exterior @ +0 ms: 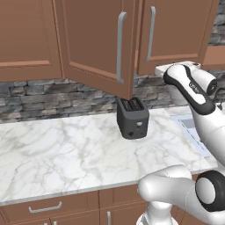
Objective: Close all open cabinet doors.
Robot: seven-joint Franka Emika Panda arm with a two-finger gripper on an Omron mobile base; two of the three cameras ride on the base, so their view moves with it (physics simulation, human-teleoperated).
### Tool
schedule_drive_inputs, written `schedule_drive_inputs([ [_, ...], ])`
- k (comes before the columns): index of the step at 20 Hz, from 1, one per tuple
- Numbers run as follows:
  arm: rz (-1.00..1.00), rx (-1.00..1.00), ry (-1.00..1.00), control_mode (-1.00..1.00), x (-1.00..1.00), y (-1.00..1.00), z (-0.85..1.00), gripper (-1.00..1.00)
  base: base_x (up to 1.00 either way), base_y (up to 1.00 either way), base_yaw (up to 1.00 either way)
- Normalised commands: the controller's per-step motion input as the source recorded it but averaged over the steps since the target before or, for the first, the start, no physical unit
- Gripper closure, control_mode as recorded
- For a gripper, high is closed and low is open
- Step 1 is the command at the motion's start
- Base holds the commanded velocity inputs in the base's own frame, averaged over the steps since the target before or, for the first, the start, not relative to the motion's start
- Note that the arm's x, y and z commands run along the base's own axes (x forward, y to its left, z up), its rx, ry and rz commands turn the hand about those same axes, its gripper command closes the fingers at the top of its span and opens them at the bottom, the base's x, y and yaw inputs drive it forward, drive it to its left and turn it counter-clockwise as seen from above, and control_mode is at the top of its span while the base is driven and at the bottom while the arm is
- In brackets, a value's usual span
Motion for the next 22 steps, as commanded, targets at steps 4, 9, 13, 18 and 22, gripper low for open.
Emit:
schedule_drive_inputs([
  [4, 0.0, 0.0, 0.0, -1.0, 0.13, 0.05, 0.0, -1.0, 0.0, 0.0, 0.0],
  [9, 0.0, 0.0, 0.0, -1.0, 0.22, 0.09, 0.0, -1.0, 0.0, 0.0, 0.0],
  [13, 0.0, 0.0, 0.0, -1.0, 0.21, 0.04, 0.0, -1.0, 0.0, 0.0, 0.0],
  [18, 0.0, 0.0, 0.0, -1.0, 0.15, 0.03, 0.0, -1.0, 0.0, 0.0, 0.0],
  [22, -0.01, 0.0, 0.02, -1.0, -0.16, 0.0, 0.0, -1.0, 0.0, 0.0, 0.0],
])
